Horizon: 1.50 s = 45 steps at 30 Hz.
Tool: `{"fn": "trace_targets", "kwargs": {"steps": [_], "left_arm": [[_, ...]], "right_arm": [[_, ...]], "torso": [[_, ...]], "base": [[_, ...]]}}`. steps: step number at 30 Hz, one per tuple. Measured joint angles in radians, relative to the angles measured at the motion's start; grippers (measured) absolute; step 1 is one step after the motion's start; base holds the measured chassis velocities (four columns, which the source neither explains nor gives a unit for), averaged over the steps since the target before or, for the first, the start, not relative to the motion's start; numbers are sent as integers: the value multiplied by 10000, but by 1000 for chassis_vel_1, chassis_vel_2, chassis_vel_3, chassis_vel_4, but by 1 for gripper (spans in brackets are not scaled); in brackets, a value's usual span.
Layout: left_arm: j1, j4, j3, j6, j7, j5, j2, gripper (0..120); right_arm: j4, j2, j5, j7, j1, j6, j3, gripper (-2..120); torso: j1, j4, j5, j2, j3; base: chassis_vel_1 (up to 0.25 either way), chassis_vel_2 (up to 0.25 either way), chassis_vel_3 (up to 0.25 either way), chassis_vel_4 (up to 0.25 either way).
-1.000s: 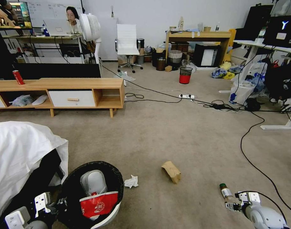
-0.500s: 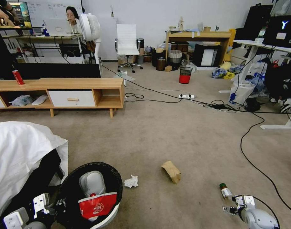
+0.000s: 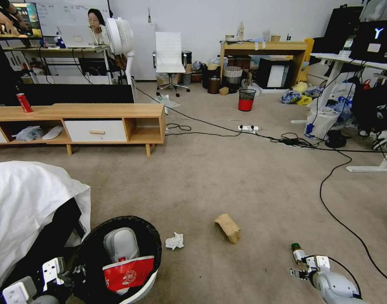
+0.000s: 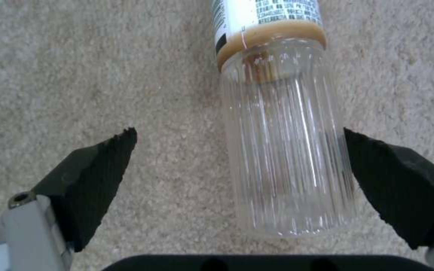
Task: Pick up the trash bin and place the garbage on the floor into it.
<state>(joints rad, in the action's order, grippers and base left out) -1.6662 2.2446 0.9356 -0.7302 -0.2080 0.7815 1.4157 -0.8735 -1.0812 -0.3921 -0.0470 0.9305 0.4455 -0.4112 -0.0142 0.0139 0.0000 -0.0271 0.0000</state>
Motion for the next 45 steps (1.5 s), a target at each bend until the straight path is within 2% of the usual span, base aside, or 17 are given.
{"fn": "trace_targets", "kwargs": {"steps": [11,17,21,23,24,28,31,36,45], "left_arm": [[6,-50,-28,0,1,-1,3,2],[8,-100,-41,5,7,-12,-9,2],[7,-103,-42,8,8,-21,-18,2],[8,-103,-50,10,9,-23,-22,2],[8,-103,-50,10,9,-23,-22,2],[51,-103,-66,11,8,-30,-22,2],[60,-103,-86,11,6,-39,-10,2],[61,-75,-98,10,3,-59,10,2],[44,49,-122,-28,-17,-53,6,2]], "right_arm": [[589,-197,279,87,-278,-300,126,99],[806,-214,385,142,-358,-430,131,76],[710,-83,376,209,-255,-431,99,67],[612,57,339,298,-124,-425,58,57],[612,57,339,298,-124,-425,58,57],[363,279,277,372,97,-407,29,42],[202,384,243,407,225,-405,-9,38],[-43,496,201,430,440,-462,-34,38],[-1482,927,-356,622,1277,-561,-294,38]], "torso": [[1,1,0,0,0],[2,-6,-1,-3,-2],[1,-10,6,-2,-1],[1,3,0,-2,0],[1,3,0,-2,0],[1,4,1,-1,0],[1,4,0,-1,-1],[1,3,1,0,0],[1,2,2,1,0]], "base": [[0,0,0,0],[0,0,0,0],[0,0,0,0],[0,0,0,0],[0,0,0,0],[0,0,0,0],[0,0,0,0],[0,0,0,0],[0,0,0,0]]}}
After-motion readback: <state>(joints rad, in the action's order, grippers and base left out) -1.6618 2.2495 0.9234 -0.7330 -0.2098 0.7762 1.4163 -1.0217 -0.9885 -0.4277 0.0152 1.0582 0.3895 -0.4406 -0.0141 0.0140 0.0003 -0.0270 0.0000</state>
